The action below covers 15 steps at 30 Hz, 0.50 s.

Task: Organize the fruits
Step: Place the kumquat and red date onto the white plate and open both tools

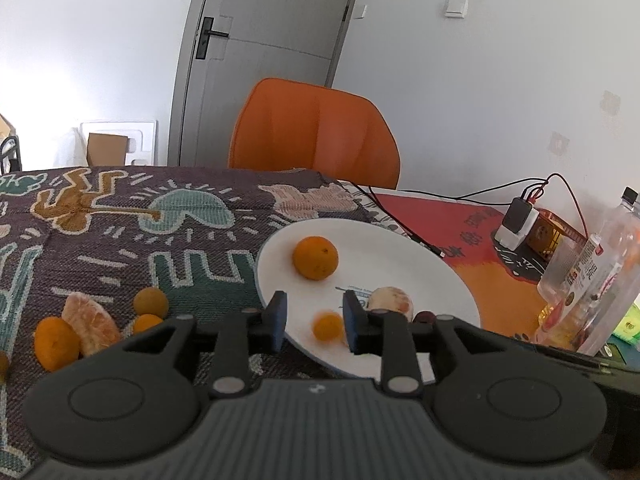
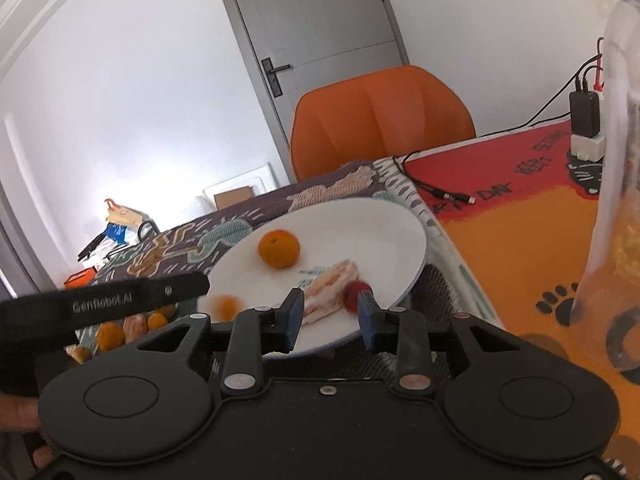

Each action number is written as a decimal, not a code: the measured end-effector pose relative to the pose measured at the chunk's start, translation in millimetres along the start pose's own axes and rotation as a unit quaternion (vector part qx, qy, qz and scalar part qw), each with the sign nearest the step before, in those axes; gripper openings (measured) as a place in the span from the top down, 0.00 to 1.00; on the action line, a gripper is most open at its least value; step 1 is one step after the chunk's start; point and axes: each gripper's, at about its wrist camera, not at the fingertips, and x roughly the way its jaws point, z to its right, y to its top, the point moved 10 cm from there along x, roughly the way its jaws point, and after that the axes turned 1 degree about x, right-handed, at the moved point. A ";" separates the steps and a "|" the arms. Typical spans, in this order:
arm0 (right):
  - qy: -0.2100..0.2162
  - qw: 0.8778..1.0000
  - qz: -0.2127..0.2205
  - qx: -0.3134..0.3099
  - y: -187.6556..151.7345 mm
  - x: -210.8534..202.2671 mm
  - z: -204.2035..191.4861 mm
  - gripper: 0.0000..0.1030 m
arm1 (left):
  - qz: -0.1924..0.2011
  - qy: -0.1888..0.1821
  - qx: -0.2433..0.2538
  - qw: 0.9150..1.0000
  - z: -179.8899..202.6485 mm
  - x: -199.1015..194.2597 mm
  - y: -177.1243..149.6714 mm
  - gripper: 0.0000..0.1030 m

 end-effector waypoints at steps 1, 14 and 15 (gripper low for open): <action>0.002 1.000 0.000 0.000 -1.0 -0.4 -0.9 0.67 | 0.000 0.001 -0.002 1.000 -1.6 -1.7 -0.4 0.68; 0.013 1.000 -0.002 0.001 -4.1 -2.7 -18.0 0.60 | 0.010 0.026 -0.019 0.999 -29.9 -30.2 -2.4 0.47; 0.014 1.000 -0.002 0.000 -4.4 -3.0 -19.8 0.59 | 0.012 0.028 -0.022 0.999 -33.6 -34.0 -2.3 0.44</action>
